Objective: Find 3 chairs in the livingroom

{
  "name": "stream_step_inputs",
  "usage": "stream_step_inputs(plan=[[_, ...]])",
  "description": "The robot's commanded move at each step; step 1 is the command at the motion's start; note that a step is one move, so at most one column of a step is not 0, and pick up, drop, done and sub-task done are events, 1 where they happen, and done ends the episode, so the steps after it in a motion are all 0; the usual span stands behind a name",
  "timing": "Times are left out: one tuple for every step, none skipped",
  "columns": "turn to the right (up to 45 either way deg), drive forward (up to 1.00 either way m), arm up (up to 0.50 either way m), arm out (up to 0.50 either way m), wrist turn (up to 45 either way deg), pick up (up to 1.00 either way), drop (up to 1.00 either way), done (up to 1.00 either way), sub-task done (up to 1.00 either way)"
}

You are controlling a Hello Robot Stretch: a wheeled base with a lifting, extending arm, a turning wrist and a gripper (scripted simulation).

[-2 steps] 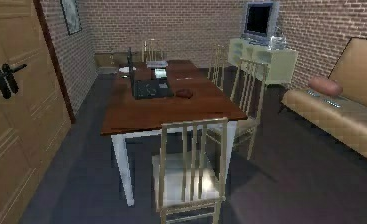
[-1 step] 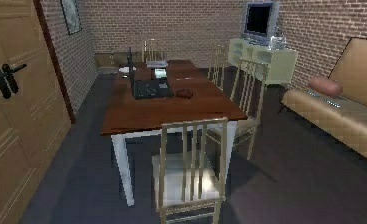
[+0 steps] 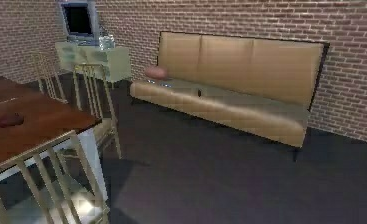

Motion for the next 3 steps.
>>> stream_step_inputs(plan=[[33.0, 0.00, 0.00, 0.00, 0.0, 0.00, 0.00, 0.00, 0.00], [0.0, 0.20, 0.00, 0.00, 0.0, 0.00, 0.00, 0.00, 0.00], [-21.0, 0.00, 0.00, 0.00, 0.0, 0.00, 0.00, 0.00, 0.00]])
